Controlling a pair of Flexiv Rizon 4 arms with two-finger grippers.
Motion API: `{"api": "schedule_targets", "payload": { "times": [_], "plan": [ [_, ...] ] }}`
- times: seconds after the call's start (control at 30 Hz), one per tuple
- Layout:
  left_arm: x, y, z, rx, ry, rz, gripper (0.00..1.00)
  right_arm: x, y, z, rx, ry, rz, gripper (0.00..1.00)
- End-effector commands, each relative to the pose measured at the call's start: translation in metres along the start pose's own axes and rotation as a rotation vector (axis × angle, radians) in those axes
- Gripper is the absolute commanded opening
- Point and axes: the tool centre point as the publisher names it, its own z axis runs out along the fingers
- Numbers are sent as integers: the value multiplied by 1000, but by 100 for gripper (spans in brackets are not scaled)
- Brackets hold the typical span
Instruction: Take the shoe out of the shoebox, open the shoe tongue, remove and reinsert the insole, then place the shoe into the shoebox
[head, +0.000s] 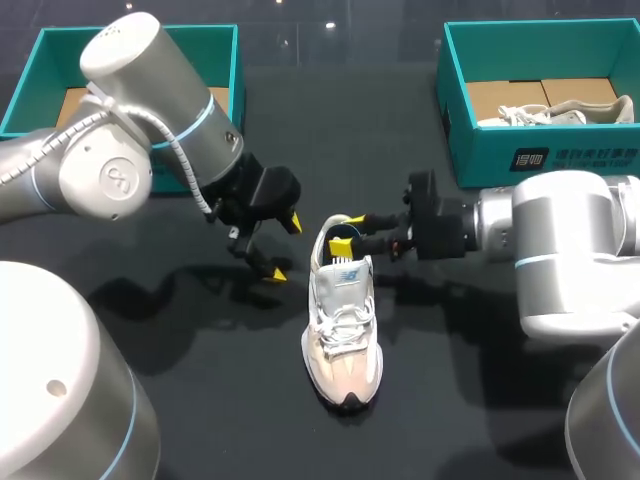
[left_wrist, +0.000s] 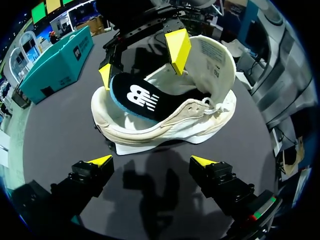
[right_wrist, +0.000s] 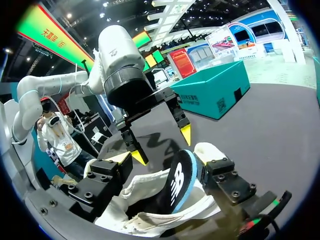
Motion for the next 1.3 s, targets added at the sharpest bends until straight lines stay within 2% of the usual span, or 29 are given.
{"api": "schedule_targets", "payload": {
  "times": [0.03,0.43,0.73,0.87,1.3],
  "plan": [
    [2,2,-7,-2,5,10,100,4,4,-6,8,-22,2,79],
    [8,19,-30,-36,13,53,100,-10,13,-32,36,-101,29,78],
    [11,35,-49,-57,29,70,100,-24,15,-51,100,-143,89,74],
    [12,42,-59,-58,35,75,100,-29,17,-58,143,-137,122,72],
    [17,64,-84,-72,57,67,100,-47,21,-72,315,-134,248,75]
  ]
}}
